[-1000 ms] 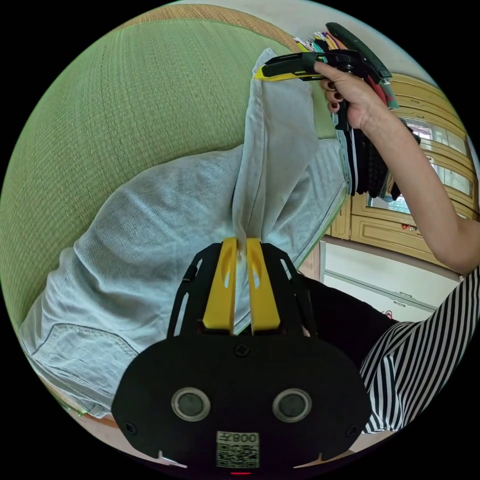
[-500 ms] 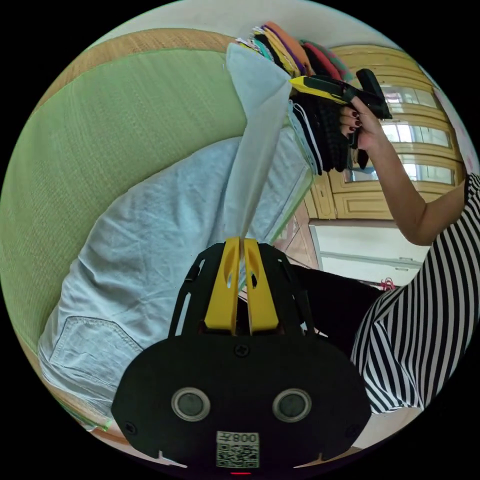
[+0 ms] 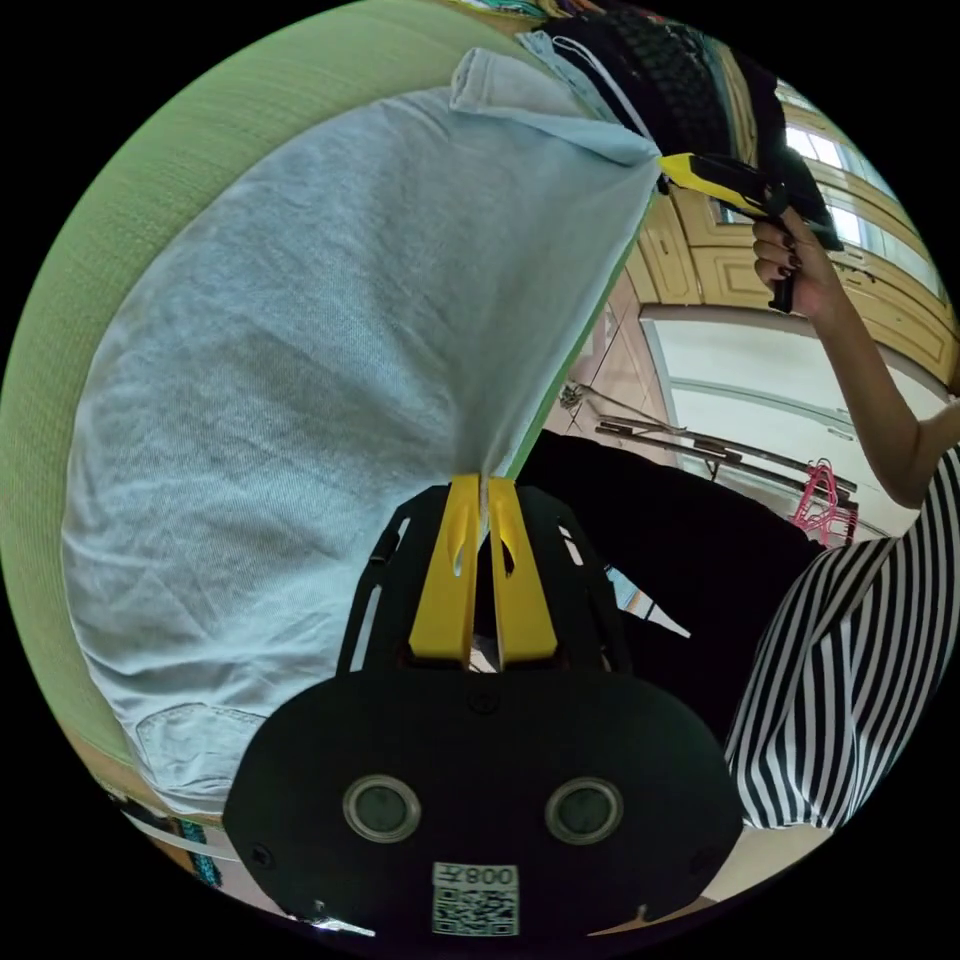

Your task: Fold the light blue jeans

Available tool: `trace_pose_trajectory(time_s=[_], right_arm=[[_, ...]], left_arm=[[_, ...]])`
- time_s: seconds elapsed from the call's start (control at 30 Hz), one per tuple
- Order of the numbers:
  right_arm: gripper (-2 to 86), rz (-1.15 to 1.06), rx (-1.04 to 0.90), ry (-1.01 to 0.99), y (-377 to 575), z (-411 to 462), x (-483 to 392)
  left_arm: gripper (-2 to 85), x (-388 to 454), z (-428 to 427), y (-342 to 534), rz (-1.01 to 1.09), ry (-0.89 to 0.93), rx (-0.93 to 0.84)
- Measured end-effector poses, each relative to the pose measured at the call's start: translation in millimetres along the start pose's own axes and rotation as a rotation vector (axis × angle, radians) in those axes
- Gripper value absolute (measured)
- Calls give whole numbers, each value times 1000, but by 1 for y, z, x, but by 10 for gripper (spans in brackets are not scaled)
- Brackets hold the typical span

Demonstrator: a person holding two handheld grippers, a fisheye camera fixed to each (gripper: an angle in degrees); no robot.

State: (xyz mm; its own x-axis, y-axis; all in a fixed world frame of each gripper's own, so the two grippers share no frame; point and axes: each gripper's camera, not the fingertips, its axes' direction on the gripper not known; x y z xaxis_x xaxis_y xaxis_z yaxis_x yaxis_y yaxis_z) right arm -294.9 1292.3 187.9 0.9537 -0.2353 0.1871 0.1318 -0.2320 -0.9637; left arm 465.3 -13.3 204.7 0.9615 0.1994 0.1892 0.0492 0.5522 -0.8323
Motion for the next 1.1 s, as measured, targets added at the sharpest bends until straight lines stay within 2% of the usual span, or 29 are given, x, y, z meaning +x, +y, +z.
trace_pose_trajectory(time_s=[0.17, 0.3, 0.43, 0.5, 0.6, 0.7, 0.87, 0.93, 1.1], right_arm=[[2, 49, 1, 4, 28, 38, 57], [3, 73, -34, 13, 39, 73, 91], [8, 138, -3, -151, 60, 92, 128], [13, 153, 20, -192, 71, 97, 137], [36, 114, 69, -109, 86, 93, 132], [68, 13, 109, -33, 92, 90, 107], [81, -401, 75, 229, 90, 141, 5], [82, -499, 52, 322, 93, 168, -17], [76, -615, 35, 466, 104, 219, -35]], left_arm=[[16, 30, -8, -10, 15, -11, -91], [23, 49, -23, -5, -15, 60, -102], [28, 80, -51, 3, -31, 67, -96], [31, 95, -67, 2, -10, 74, -67], [39, 112, -100, -12, 10, 122, 58], [53, 124, -127, -37, 46, 128, 162], [71, 131, -157, -87, 66, 173, 274], [74, 134, -164, -101, 66, 172, 289], [86, 141, -175, -131, 50, 223, 327]])
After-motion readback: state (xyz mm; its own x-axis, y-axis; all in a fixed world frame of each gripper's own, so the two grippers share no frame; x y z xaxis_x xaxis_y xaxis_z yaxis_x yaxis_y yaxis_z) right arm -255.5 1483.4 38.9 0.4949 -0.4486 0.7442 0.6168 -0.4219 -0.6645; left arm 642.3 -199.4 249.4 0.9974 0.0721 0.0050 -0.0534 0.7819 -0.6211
